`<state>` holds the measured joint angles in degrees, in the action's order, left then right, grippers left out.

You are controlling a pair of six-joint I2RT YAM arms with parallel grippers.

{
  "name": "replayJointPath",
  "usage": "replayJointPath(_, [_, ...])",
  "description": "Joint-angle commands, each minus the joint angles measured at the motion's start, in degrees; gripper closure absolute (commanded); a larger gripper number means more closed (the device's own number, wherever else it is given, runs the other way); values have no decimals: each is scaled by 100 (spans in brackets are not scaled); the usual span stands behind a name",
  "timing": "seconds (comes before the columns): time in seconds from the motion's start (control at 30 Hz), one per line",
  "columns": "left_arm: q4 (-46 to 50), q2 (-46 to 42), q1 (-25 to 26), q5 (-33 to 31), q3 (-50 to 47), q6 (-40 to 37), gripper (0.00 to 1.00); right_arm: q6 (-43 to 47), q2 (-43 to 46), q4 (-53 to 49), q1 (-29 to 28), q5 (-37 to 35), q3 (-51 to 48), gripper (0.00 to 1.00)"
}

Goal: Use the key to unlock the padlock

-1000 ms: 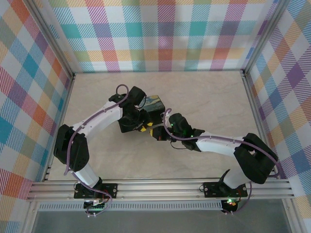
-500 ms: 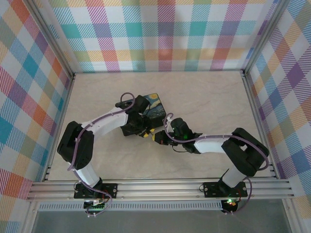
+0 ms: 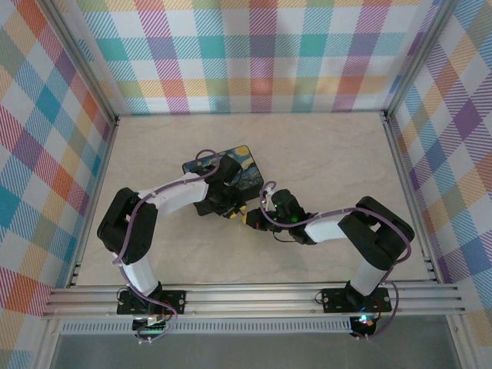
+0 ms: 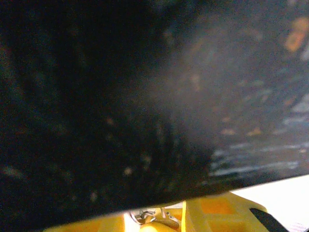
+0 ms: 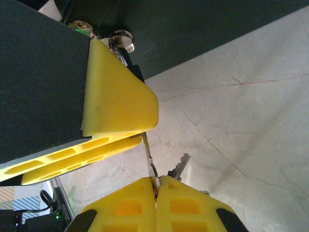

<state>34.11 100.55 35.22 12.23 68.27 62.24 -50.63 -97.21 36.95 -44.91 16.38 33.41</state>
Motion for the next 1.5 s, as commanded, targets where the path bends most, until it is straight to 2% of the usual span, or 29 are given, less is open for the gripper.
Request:
replayJointPath(0.0, [-16, 68, -108, -946, -65, -85, 77, -34, -163, 681, 12, 469, -35, 100])
replayJointPath(0.1, [110, 10, -107, -914, -7, -180, 65, -91, -380, 879, 9, 523, 6, 100])
replayJointPath(0.23, [196, -10, -112, -1008, 11, -350, 56, -208, -560, 1110, 6, 533, 0, 100])
replayJointPath(0.57, [20, 93, -103, -1162, 2, -558, 50, -220, -529, 1030, 9, 449, -25, 100])
replayJointPath(0.8, [275, 50, 110, -1836, 183, -1337, 42, -111, -276, 821, 62, 410, -151, 100])
replayJointPath(1.17, [-290, 372, 677, -3075, 125, -1640, 43, 392, 974, -537, 271, 244, -520, 100])
replayJointPath(1.3, [-535, 510, 805, -3598, -7, -1549, 44, 449, 1166, -672, 281, 269, -515, 100])
replayJointPath(1.47, [-1141, 605, 883, -4051, -345, -1411, 50, 423, 1232, -640, 281, 278, -579, 100])
